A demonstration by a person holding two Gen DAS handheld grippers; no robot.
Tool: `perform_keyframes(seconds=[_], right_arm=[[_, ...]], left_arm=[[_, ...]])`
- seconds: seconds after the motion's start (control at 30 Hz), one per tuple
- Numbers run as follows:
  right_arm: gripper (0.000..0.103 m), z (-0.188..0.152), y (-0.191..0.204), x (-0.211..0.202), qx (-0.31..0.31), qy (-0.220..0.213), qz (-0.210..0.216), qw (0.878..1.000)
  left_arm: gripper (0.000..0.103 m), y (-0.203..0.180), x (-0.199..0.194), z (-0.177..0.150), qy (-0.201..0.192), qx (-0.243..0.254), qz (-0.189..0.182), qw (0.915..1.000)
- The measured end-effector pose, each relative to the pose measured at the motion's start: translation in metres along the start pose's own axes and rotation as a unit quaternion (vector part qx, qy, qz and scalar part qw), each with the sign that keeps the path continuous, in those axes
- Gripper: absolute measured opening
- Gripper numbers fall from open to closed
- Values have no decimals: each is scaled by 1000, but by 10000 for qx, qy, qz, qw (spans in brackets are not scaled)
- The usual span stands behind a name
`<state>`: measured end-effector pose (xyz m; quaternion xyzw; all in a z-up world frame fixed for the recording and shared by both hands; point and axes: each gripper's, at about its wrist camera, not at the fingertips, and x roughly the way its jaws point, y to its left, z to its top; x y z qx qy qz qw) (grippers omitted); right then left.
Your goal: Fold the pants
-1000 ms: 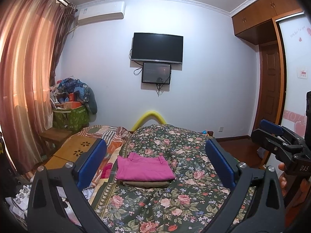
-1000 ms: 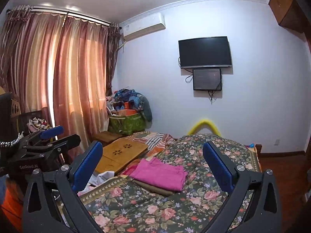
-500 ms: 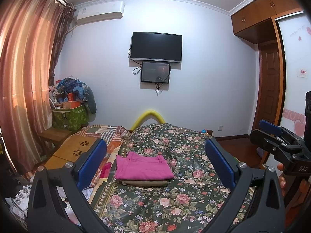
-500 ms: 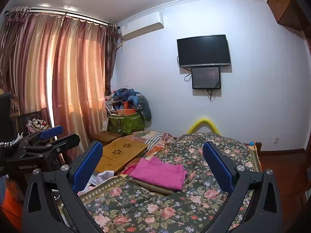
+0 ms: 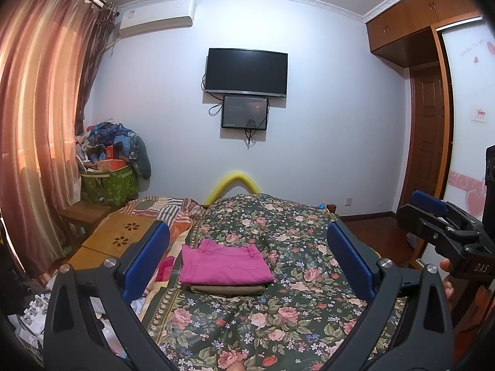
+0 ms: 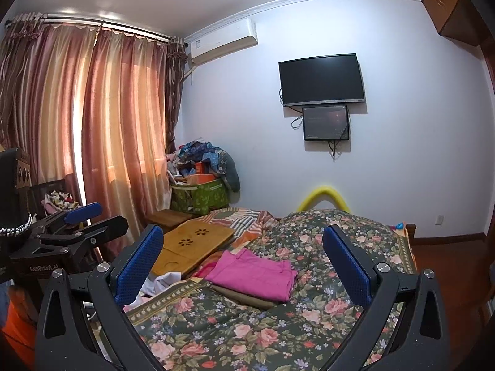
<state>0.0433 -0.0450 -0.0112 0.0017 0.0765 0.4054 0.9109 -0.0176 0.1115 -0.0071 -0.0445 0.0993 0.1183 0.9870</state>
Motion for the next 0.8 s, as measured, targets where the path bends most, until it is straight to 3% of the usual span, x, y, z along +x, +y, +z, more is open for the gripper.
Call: perform_keyframes(seconds=[0.8], right_arm=[[103, 2, 3, 2, -47, 83, -35, 9999]], left_arm=[[103, 3, 0, -3, 22, -9, -154, 9999]])
